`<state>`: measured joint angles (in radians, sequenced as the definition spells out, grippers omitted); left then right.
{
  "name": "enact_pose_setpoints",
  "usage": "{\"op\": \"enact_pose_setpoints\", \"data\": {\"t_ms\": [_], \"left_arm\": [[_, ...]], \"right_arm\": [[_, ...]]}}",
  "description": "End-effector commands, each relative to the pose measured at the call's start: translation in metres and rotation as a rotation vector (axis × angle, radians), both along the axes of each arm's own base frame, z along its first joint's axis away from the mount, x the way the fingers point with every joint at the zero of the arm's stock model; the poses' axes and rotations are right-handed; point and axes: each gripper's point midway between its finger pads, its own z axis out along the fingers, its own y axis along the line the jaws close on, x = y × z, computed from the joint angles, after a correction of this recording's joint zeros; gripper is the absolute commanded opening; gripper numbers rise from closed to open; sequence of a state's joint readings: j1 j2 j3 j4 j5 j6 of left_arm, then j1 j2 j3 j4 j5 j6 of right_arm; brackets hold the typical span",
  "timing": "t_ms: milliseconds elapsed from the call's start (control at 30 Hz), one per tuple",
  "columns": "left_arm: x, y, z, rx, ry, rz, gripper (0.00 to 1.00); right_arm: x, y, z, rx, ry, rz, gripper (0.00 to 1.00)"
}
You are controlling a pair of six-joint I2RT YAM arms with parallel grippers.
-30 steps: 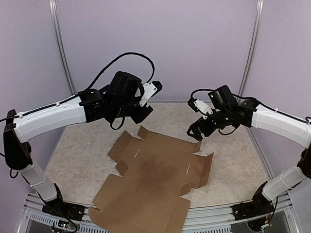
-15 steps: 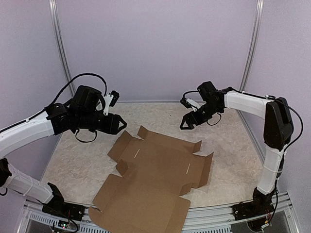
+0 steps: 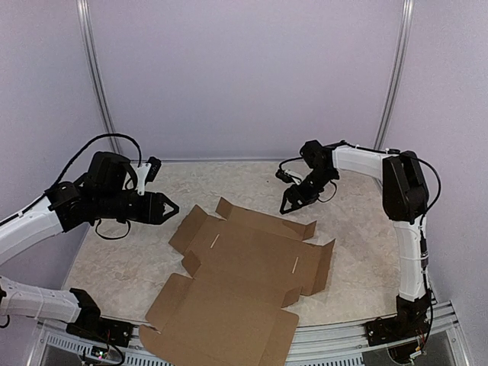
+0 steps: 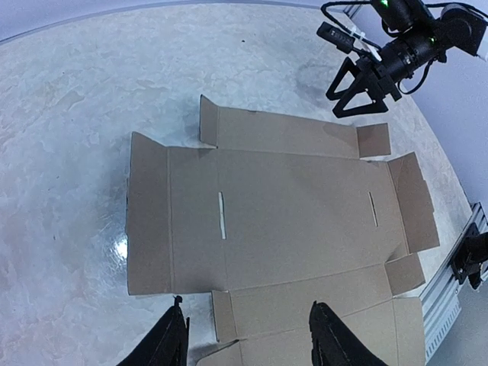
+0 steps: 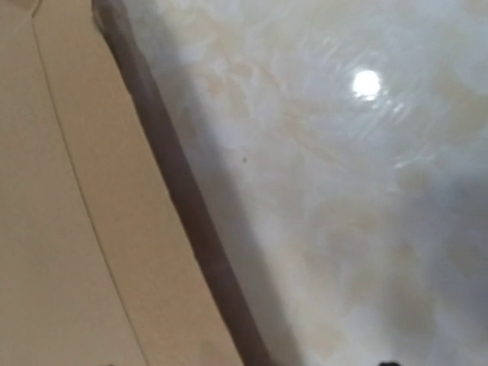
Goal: Fold the paper box
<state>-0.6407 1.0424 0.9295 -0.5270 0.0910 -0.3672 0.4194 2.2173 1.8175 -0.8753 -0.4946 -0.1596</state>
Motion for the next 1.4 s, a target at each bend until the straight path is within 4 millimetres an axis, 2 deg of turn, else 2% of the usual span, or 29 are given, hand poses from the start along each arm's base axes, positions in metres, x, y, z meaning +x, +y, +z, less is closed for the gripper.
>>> {"op": "enact_pose_setpoints", "data": {"t_ms": [0, 300, 667, 833, 933, 1100, 1367], "left_arm": [[-0.010, 0.002, -0.016, -0.010, 0.059, -0.011, 0.53], [-0.014, 0.004, -0.012, -0.015, 0.048, -0.019, 0.53], [-0.012, 0.000, -0.017, -0.012, 0.063, -0.031, 0.53], [-0.011, -0.001, -0.019, -0.011, 0.065, -0.031, 0.53], [-0.011, -0.001, -0.020, -0.009, 0.069, -0.032, 0.53], [-0.010, -0.001, -0.020, -0.004, 0.064, -0.030, 0.53], [-0.006, 0.003, -0.020, -0.004, 0.055, -0.012, 0.52]], "right_arm": [[-0.009, 0.000, -0.017, 0.000, 0.083, 0.056, 0.71], [-0.020, 0.006, -0.033, 0.026, 0.159, 0.122, 0.69], [-0.039, 0.010, -0.044, 0.055, 0.218, 0.202, 0.61], [-0.043, 0.014, -0.044, 0.058, 0.211, 0.230, 0.52], [-0.041, 0.016, -0.041, 0.062, 0.195, 0.234, 0.41], [-0.039, 0.021, -0.028, 0.084, 0.163, 0.243, 0.26], [-0.043, 0.030, -0.008, 0.100, 0.125, 0.271, 0.09]]}}
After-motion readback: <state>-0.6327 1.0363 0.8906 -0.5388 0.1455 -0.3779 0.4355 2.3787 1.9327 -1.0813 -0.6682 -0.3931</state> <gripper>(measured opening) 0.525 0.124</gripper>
